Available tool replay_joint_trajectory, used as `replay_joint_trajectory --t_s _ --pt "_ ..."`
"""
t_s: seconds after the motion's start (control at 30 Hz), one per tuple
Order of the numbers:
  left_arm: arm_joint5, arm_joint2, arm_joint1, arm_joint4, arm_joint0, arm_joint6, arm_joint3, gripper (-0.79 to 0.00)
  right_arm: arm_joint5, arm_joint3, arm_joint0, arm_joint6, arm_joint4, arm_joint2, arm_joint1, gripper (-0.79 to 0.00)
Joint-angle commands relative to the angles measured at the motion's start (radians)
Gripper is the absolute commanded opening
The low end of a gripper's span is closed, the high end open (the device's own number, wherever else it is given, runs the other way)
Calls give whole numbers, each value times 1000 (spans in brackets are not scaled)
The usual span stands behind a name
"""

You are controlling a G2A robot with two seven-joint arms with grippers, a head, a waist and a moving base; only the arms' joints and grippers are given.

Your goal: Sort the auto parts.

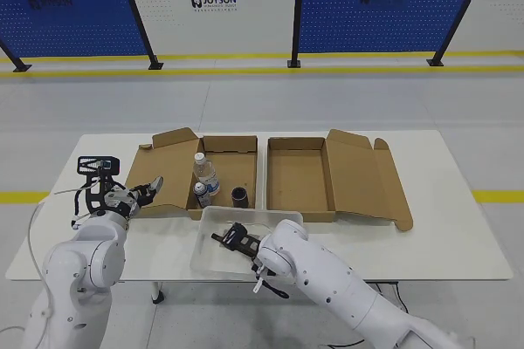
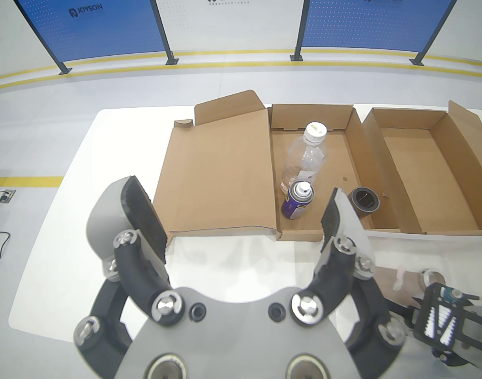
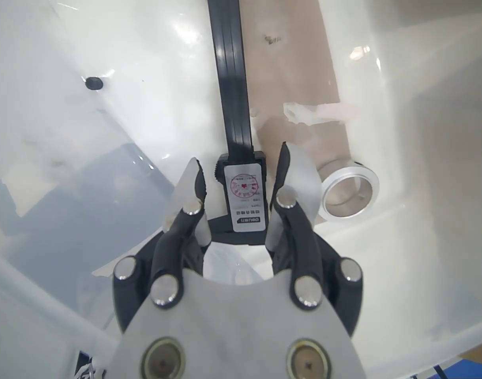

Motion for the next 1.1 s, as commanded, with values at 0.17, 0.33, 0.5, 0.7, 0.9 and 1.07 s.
replay_joint_trajectory --t_s 0.17,0.33,0.5,0.7,0.9,1.07 --pt "0 0 0 0 0 0 0 0 -10 33 10 -10 0 -8 -12 -413" --pt "0 0 0 0 0 0 0 0 -19 59 13 -20 2 -13 -19 -489" --pt "0 0 0 0 0 0 0 0 -31 77 17 -29 10 -15 -26 -785" --pt "0 0 0 0 0 0 0 0 -6 17 17 -36 -4 18 -20 -785" --pt "0 0 0 0 0 0 0 0 16 -104 -30 -9 -52 78 8 -785" --pt "0 0 0 0 0 0 0 0 44 -241 -90 32 -102 145 36 -785"
